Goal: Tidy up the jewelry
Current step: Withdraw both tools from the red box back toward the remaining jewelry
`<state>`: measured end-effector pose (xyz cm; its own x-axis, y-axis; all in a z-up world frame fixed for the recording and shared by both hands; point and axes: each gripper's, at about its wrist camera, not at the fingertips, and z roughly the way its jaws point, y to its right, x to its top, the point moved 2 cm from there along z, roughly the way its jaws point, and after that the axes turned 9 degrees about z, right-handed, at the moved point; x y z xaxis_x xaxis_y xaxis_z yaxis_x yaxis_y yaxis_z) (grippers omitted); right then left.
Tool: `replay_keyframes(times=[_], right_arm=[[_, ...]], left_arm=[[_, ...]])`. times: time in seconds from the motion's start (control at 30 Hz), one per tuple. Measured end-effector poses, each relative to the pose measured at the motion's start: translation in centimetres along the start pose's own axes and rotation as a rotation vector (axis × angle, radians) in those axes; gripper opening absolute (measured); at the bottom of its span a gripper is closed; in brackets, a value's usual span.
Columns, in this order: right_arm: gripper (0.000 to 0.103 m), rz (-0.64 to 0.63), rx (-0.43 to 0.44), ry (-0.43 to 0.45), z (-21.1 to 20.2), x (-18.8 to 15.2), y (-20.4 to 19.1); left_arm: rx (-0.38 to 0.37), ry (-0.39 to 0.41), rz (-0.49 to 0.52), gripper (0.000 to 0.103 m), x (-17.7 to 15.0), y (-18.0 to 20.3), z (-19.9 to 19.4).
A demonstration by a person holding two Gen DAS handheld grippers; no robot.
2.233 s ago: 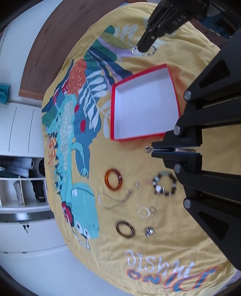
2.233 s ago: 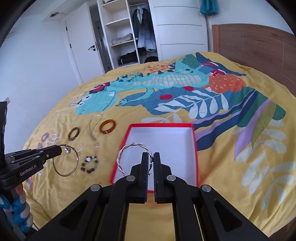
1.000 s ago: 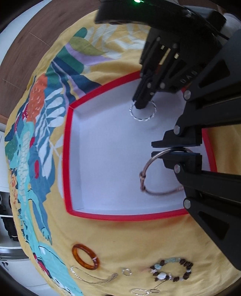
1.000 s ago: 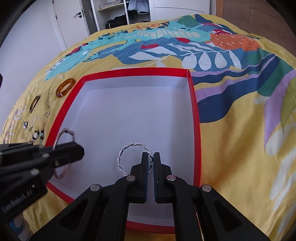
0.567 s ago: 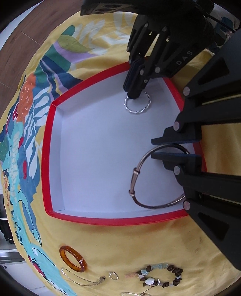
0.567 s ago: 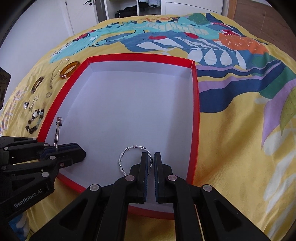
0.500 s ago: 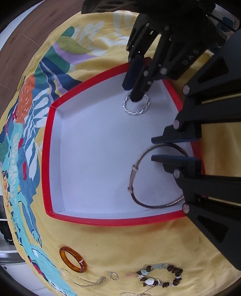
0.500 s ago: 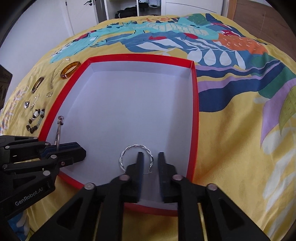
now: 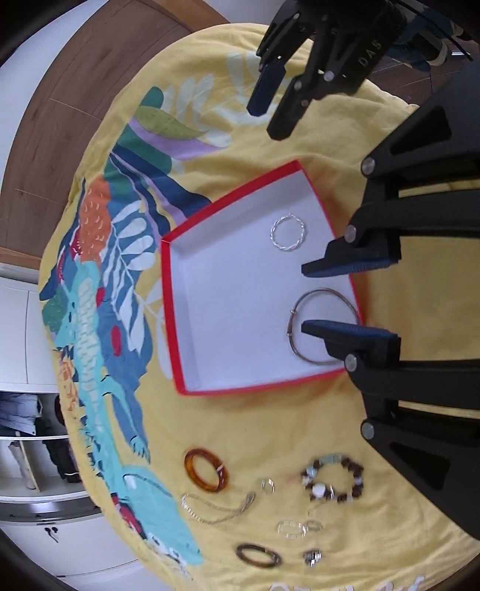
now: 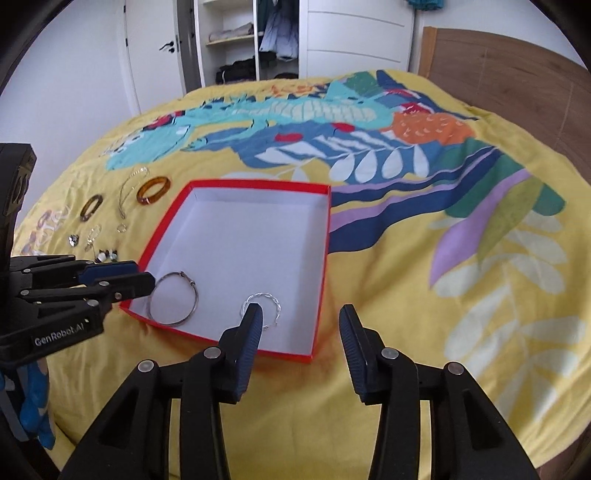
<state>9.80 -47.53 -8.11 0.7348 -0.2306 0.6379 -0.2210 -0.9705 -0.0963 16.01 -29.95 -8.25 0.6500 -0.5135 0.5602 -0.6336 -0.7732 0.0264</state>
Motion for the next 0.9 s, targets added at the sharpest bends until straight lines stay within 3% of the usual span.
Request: replay_keyframes(times=[0.37, 0.43, 0.5, 0.63, 0.9], right_arm=[[0.044, 0.014, 0.111, 0.171, -11.4, 1.1, -5.1], [0.044, 0.0, 0.137, 0.199, -13.7, 1.3, -6.8], [0.046, -0.026, 0.162, 0.23, -15.9, 1.5, -8.8], [0.05, -0.078, 0.209, 0.283, -19.6, 1.6, -12.6], [0.056, -0.099, 0.29, 0.334, -23.3, 1.3, -17.4]], left_arm=[[0.166, 0.112, -0.067, 0.023, -3.3, -4.8, -13.9], [0.191, 0.14, -0.082, 0.025, -4.1, -6.0, -16.7], [0.223, 0.172, -0.098, 0.035, -5.1, -7.3, -19.8], [0.25, 0.223, -0.146, 0.036, -6.9, -9.6, -24.6], [0.334, 0.266, -0.198, 0.036, -10.1, -13.2, -29.6]])
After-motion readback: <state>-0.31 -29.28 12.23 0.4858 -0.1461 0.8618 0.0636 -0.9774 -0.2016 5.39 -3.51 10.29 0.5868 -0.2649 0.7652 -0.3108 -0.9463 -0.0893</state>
